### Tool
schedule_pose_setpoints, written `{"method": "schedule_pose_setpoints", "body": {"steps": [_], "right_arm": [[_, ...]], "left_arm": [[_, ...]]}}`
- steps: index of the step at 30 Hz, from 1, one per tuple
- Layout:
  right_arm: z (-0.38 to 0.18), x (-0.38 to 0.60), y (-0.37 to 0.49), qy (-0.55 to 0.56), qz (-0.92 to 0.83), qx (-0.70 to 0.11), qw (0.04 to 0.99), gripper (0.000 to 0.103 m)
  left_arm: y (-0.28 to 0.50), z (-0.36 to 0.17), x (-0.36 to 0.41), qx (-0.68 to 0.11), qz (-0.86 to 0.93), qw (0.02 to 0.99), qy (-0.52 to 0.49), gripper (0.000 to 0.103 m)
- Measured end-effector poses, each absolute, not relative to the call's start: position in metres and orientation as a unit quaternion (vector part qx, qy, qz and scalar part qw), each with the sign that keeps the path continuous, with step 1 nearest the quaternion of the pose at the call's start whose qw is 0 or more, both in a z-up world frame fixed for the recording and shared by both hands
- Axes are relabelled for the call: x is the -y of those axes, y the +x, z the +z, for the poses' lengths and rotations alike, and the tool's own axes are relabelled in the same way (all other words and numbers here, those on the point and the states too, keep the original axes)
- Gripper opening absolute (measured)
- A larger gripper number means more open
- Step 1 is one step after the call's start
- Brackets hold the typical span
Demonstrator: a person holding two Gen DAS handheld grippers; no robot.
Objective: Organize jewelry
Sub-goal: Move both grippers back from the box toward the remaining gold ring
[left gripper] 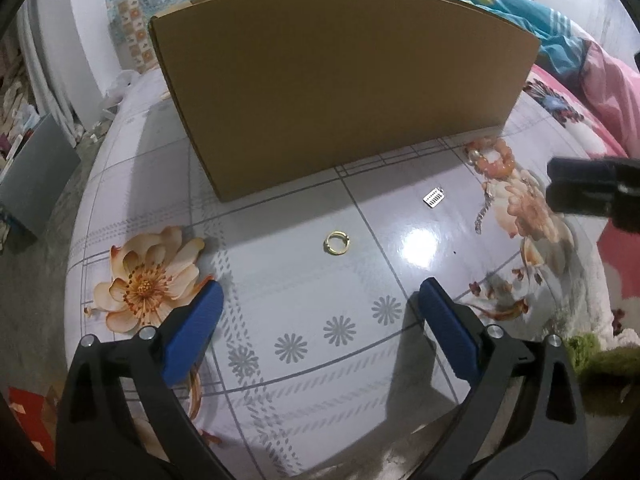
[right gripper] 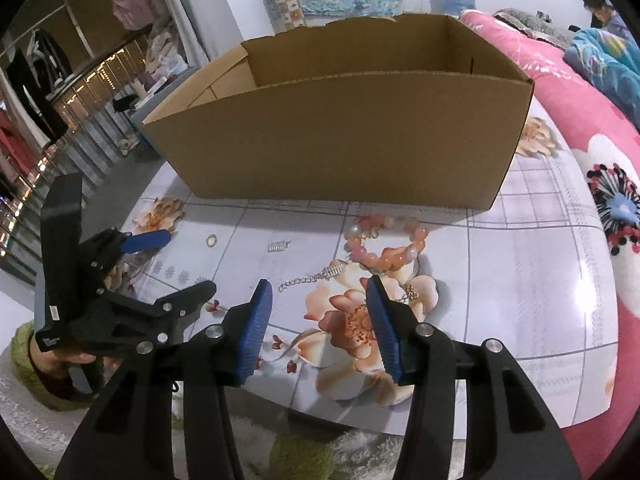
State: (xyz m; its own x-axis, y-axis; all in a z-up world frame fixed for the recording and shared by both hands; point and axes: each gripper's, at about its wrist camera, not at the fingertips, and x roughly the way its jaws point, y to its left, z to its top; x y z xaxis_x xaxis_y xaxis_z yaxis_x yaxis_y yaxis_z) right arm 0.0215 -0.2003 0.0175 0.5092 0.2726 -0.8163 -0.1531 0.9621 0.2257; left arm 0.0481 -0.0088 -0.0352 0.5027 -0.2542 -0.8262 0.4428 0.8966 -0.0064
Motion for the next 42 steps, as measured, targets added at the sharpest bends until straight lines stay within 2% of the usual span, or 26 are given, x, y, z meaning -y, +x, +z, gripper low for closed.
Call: {"method": "schedule_pose_setpoints", "body": {"steps": [13, 24, 31, 42], "right_arm": [[-0.008, 0.197, 0.021, 0.087, 0.148, -0.501, 0.848, 0.048], [-0.003, 0.204, -0.007, 0.075, 0.11, -0.469, 0.873, 0.048], [0.002, 0.208, -0.013, 0.001, 0.08, -0.43, 0.9, 0.048], [0.0, 0.213, -0.004, 0.021, 0.095, -0.413, 0.906, 0.048]], "left_arm": [[0.049, -0.035, 0.015, -0.471, -0.175, 0.86, 0.094, 0.095], [0.05, -0.036, 0.014, -0.472, -0.173, 0.86, 0.09, 0.095], [0.045, -0.037, 0.014, -0.467, -0.172, 0.863, 0.089, 0.095], [0.038, -0.037, 0.008, -0.459, -0.162, 0.87, 0.082, 0.096]]}}
